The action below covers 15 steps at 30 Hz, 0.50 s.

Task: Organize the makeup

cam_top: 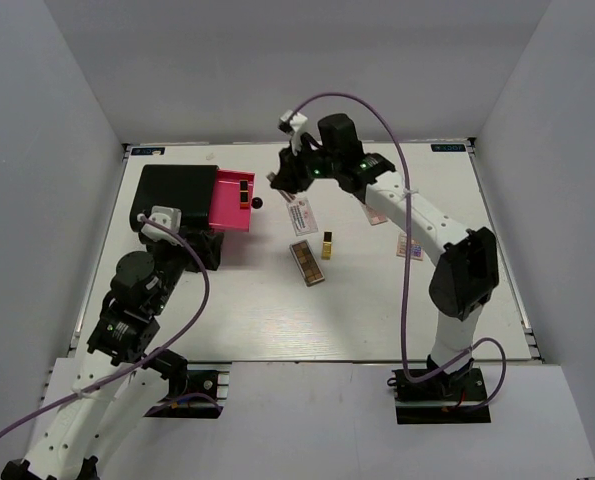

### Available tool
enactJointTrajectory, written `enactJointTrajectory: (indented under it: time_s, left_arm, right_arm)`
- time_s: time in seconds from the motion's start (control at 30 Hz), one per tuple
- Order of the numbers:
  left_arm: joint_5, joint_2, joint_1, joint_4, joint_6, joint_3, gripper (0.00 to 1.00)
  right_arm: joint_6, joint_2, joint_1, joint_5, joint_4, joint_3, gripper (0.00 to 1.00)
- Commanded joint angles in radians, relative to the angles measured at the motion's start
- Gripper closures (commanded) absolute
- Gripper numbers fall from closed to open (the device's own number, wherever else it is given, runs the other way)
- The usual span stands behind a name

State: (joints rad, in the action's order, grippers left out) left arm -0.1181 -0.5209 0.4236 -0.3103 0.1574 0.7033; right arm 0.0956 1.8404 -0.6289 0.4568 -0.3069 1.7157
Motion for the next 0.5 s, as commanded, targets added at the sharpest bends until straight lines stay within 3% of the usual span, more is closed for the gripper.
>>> enactJointTrajectory:
  time_s: [0.0, 0.27, 0.43, 0.47]
  left_arm:
    - [-0.090, 0.044, -0.003, 0.016, 0.010, -0.014, 0.08]
    - [-0.144, 0.062, -0.003, 0.020, 0.008, -0.024, 0.08]
    - [-0.155, 0.042, -0.003, 0.016, 0.008, -0.021, 0.08]
    - [-0.157, 0.041, -0.003, 0.016, 0.008, -0.021, 0.08]
  right_arm:
    - [-0.189, 0.106, -0.032, 0.075, 0.100, 0.126, 0.99]
    - [-0.437, 0.244, -0.107, 0.016, 0.328, 0.234, 1.00]
    - [-0.485, 0.338, -0.130, -0.010, 0.368, 0.340, 1.00]
    - [-0.490, 0.347, -0.133, -0.015, 0.371, 0.343, 0.96]
